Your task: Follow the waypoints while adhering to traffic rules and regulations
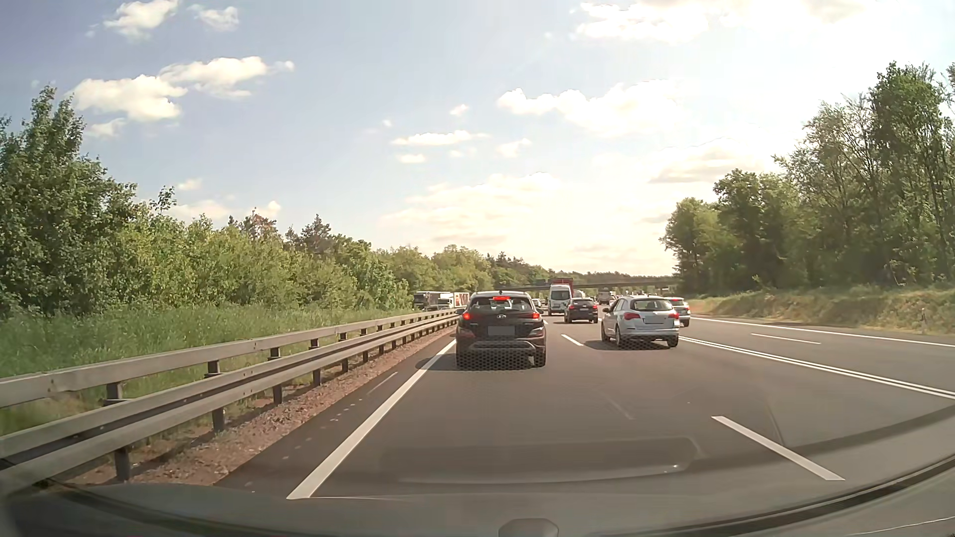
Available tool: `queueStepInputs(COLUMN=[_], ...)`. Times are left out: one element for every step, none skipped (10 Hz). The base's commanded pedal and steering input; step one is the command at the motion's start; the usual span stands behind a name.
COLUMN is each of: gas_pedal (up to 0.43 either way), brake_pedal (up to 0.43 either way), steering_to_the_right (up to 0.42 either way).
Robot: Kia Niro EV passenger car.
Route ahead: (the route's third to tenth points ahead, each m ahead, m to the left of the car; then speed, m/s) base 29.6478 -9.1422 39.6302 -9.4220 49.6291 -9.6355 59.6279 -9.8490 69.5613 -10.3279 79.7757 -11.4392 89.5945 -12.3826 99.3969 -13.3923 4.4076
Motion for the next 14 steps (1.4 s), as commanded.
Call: queueStepInputs(gas_pedal=[0.000,0.000,0.000,0.000,0.000,0.000,0.000,0.000,0.000,0.000,0.000,0.000,0.000,0.000], brake_pedal=[0.000,0.000,0.000,0.000,0.000,0.000,0.000,0.000,0.000,0.000,0.000,0.000,0.000,0.000], steering_to_the_right=[0.006,0.007,0.007,0.008,0.008,0.008,0.008,0.007,0.008,0.007,0.007,0.008,0.008,0.007])
